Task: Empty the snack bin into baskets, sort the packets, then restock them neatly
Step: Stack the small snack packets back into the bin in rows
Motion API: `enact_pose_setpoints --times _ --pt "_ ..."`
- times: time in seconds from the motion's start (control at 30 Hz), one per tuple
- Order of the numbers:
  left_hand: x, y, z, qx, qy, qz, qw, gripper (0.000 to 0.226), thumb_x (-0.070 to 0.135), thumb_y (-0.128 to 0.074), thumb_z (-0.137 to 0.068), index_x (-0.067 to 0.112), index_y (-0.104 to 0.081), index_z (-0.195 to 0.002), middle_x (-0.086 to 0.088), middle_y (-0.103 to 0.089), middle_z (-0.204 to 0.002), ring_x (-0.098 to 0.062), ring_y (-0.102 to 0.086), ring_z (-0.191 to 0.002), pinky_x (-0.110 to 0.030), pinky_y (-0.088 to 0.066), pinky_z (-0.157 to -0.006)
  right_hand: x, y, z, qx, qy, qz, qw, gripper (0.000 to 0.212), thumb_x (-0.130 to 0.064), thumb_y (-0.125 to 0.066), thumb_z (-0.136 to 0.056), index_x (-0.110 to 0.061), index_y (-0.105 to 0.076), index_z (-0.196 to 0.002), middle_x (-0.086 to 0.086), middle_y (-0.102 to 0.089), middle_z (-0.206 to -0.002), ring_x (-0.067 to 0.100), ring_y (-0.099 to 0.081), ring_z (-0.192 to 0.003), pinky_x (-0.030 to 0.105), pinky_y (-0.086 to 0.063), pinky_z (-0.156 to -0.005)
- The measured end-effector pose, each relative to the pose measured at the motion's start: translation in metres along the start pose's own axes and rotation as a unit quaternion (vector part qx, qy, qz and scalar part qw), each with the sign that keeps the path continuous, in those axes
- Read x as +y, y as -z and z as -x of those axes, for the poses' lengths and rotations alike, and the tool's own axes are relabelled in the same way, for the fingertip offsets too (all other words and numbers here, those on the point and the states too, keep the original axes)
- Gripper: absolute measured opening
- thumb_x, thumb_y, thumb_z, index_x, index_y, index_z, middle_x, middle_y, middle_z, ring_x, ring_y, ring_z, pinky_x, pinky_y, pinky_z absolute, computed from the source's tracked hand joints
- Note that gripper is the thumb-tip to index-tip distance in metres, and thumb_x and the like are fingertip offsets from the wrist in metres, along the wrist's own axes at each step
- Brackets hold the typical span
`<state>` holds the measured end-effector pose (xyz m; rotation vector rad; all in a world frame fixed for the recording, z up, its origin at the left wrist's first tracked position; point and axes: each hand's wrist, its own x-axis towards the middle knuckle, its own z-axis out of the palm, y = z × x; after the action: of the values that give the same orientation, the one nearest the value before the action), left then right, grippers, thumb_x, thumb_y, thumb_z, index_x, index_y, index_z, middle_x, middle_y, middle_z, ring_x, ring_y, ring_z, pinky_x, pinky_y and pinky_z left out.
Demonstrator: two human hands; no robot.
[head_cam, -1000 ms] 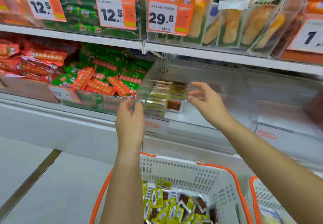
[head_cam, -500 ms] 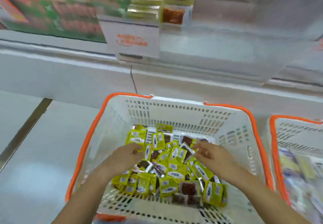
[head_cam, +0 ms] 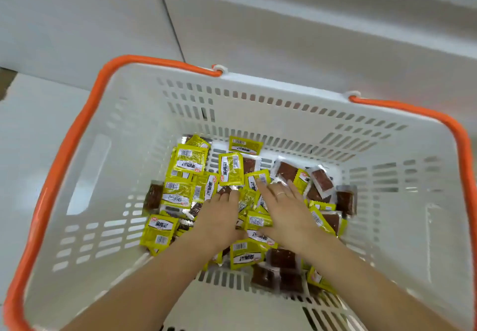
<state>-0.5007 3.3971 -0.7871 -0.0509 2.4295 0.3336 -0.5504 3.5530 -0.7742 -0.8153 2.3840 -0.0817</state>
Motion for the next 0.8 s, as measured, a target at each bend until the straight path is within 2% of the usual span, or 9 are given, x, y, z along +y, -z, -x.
enact_pose_setpoints --times 0.07,0.17,0.3,0.4,0.5,0.6,0.7,0.77,0.8 --pt "-0.001 0.000 -0.001 -0.009 0.026 0.080 0.996 0.072 0.040 -0.072 -0.080 0.013 -0.032 -0.132 -0.008 -0.057 -0.116 -0.025 -0.056 -0.107 -0.036 -0.048 -0.084 -0.007 -0.007 0.002 0.017 0.000 -0.036 0.999 0.095 -0.046 -0.067 -0.082 -0.022 -0.008 -0.153 0.003 -0.039 -0.141 0.022 -0.032 -0.135 0.030 -0.013 -0.115" --pt "-0.003 0.005 -0.005 -0.051 0.067 0.187 0.979 0.063 0.027 -0.078 -0.076 0.013 -0.039 -0.124 -0.006 -0.061 -0.103 -0.023 -0.062 -0.088 -0.035 -0.050 -0.069 -0.012 -0.008 0.005 -0.010 -0.033 -0.146 0.989 0.064 -0.037 -0.068 -0.084 -0.027 -0.037 -0.139 0.000 -0.044 -0.134 0.018 -0.049 -0.121 0.030 -0.041 -0.094" --pt "-0.011 0.013 -0.003 -0.091 0.033 0.190 0.977 0.044 0.026 -0.076 -0.080 0.016 -0.053 -0.117 -0.002 -0.058 -0.115 -0.020 -0.057 -0.099 -0.030 -0.046 -0.077 -0.007 -0.002 0.009 -0.059 -0.059 -0.170 0.982 0.053 -0.036 -0.066 -0.087 -0.023 -0.047 -0.136 0.004 -0.058 -0.122 0.021 -0.055 -0.111 0.028 -0.041 -0.079" --pt "-0.018 0.022 0.000 -0.073 0.007 0.189 0.979 0.028 0.020 -0.067 -0.088 0.019 -0.064 -0.115 0.001 -0.062 -0.120 -0.017 -0.058 -0.106 -0.027 -0.045 -0.085 -0.002 0.001 0.010 -0.040 -0.083 -0.256 0.962 0.044 -0.029 -0.064 -0.090 -0.024 -0.052 -0.132 -0.002 -0.059 -0.097 0.014 -0.053 -0.084 0.025 -0.036 -0.067" --pt "-0.030 0.038 -0.002 0.036 0.064 0.300 0.951 0.021 0.019 -0.065 -0.089 0.018 -0.068 -0.110 0.000 -0.066 -0.112 -0.016 -0.058 -0.101 -0.024 -0.041 -0.083 0.005 0.009 0.008 0.014 -0.110 -0.455 0.884 0.013 -0.017 -0.063 -0.091 -0.023 -0.064 -0.102 -0.007 -0.065 -0.086 0.008 -0.058 -0.075 0.025 -0.045 -0.066" --pt "-0.035 0.063 0.001 0.113 0.104 0.484 0.862 0.011 0.016 -0.064 -0.090 0.019 -0.064 -0.100 0.000 -0.064 -0.096 -0.014 -0.059 -0.094 -0.018 -0.041 -0.074 0.013 0.020 0.008 0.027 -0.150 -0.598 0.787 0.017 -0.009 -0.058 -0.093 -0.018 -0.065 -0.106 -0.002 -0.070 -0.100 0.012 -0.065 -0.089 0.023 -0.050 -0.075" --pt "-0.033 0.069 0.001 0.116 0.121 0.517 0.839 0.006 0.020 -0.061 -0.092 0.025 -0.058 -0.091 0.008 -0.059 -0.088 -0.002 -0.056 -0.082 -0.014 -0.040 -0.066 0.016 0.023 0.007 0.033 -0.176 -0.673 0.718 0.018 -0.013 -0.058 -0.094 -0.026 -0.064 -0.104 -0.016 -0.068 -0.100 -0.004 -0.061 -0.090 0.024 -0.042 -0.074" --pt "-0.029 0.065 0.000 0.096 0.117 0.540 0.828 0.008 0.022 -0.058 -0.094 0.020 -0.062 -0.101 0.005 -0.063 -0.098 -0.006 -0.060 -0.093 -0.016 -0.043 -0.071 0.018 0.021 0.006 0.040 -0.197 -0.706 0.679 0.017 -0.013 -0.059 -0.093 -0.028 -0.065 -0.100 -0.016 -0.066 -0.105 0.001 -0.058 -0.100 0.033 -0.040 -0.082" --pt "-0.025 0.062 0.000 0.087 0.119 0.541 0.828 0.020 0.022 -0.056 -0.095 0.016 -0.063 -0.113 0.003 -0.063 -0.109 -0.011 -0.059 -0.103 -0.021 -0.043 -0.079 0.018 0.020 0.006 0.042 -0.203 -0.715 0.667 0.017 -0.014 -0.060 -0.092 -0.028 -0.066 -0.100 -0.012 -0.067 -0.109 0.008 -0.059 -0.107 0.038 -0.042 -0.086"
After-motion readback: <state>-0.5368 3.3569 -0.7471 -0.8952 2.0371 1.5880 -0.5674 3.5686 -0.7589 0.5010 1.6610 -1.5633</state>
